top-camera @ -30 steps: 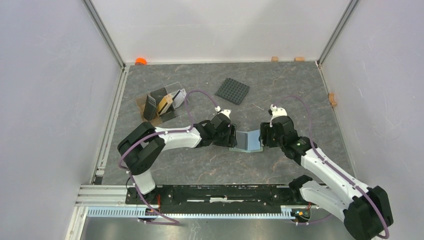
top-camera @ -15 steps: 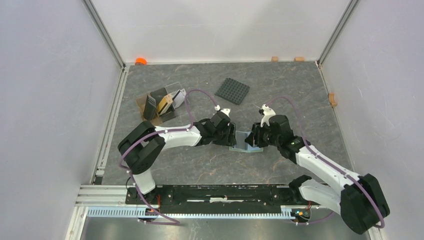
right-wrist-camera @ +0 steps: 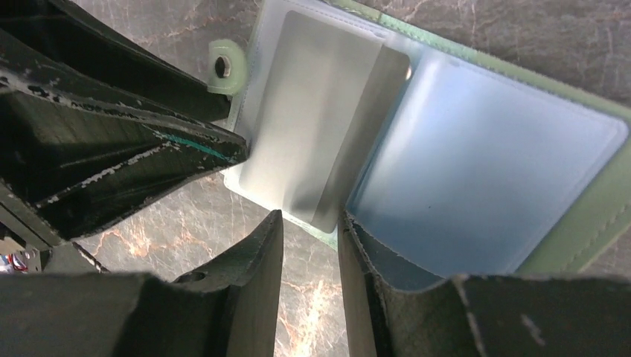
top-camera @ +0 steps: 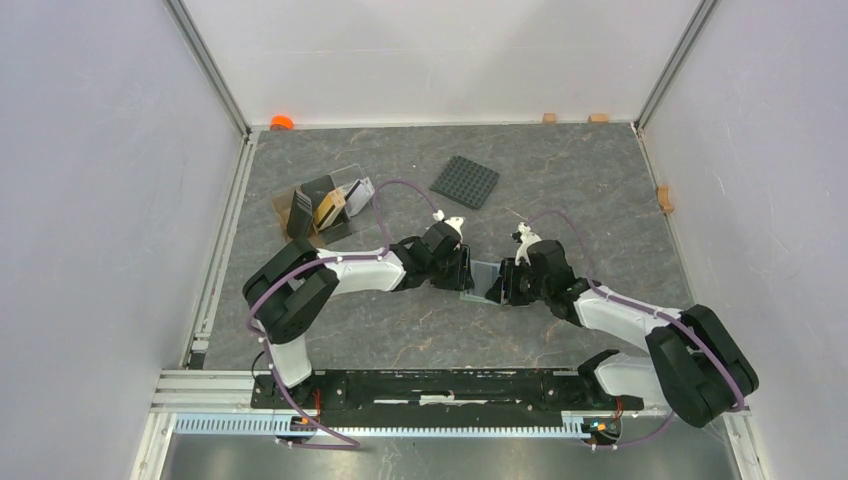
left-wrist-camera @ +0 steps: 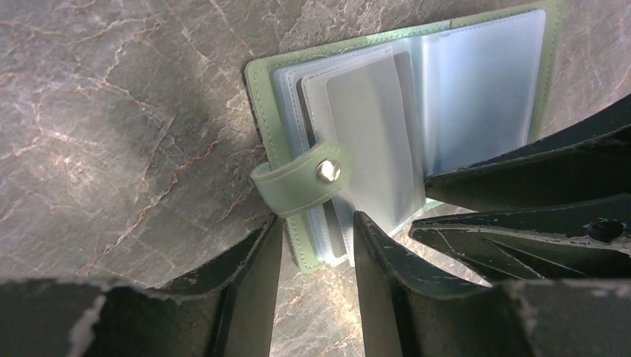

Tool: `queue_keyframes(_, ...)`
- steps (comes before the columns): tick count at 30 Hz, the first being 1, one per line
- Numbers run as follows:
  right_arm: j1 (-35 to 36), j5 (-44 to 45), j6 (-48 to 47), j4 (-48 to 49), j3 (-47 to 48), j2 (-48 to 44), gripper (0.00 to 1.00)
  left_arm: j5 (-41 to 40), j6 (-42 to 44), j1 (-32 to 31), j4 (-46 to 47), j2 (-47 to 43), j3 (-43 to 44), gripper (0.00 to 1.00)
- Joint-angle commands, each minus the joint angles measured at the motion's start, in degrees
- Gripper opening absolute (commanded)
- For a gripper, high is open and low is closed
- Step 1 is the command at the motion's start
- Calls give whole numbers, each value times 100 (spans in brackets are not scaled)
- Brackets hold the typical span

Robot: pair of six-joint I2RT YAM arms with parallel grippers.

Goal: Put the credit cards into the card holder
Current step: Turn over the card slot in the card holder.

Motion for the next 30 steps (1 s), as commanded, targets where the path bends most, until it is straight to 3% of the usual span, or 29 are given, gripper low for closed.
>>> queue_keyframes(1,27,-23,144,604,-53,261,37,214,-3,32,353,136,-96,47)
queue_keyframes(16,53,-250,336,1339,-150,298,29,827,-577,51,1498,134,-737,47)
queue_keyframes(21,53,135,86,689,-44,-231,31,332,-350,162,857,-403,-769,53)
queue_keyframes(30,36,1052,-528,-788,361,-1626,45,39,231,636,-771,-1664,-334,71)
